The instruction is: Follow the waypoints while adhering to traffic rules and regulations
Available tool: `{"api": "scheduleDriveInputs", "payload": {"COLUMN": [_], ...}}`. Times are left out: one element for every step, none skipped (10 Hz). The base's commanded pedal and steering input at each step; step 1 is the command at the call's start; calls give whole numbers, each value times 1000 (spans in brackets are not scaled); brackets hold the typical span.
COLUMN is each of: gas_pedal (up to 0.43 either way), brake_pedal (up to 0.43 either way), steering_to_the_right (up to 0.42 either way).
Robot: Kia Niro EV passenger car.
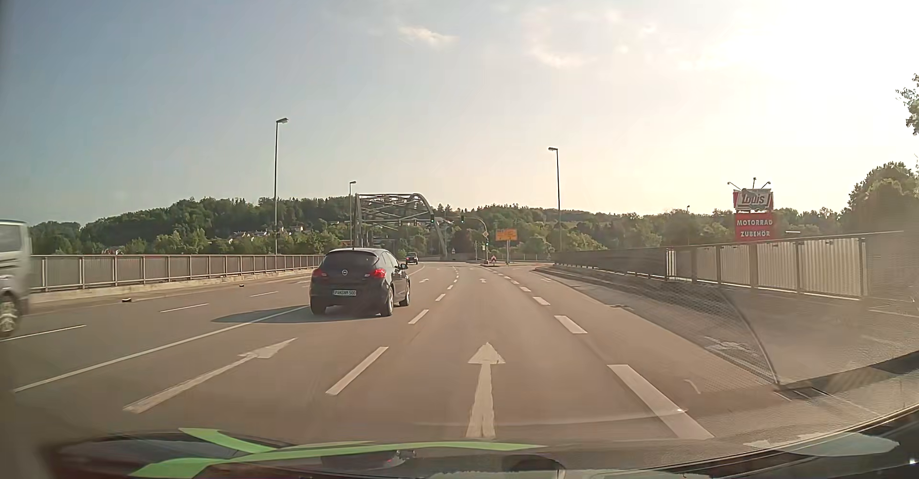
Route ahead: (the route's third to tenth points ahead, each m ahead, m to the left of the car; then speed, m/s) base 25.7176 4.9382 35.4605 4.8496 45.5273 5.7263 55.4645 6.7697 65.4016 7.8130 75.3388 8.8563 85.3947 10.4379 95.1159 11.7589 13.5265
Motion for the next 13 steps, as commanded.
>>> {"api": "scheduleDriveInputs", "payload": {"gas_pedal": [157, 157, 150, 130, 110, 98, 98, 98, 98, 110, 110, 130, 130], "brake_pedal": [0, 0, 0, 0, 0, 0, 0, 0, 0, 0, 0, 0, 0], "steering_to_the_right": [-8, -8, -6, -6, -6, -6, -6, -6, -6, -6, -6, -6, -6]}}
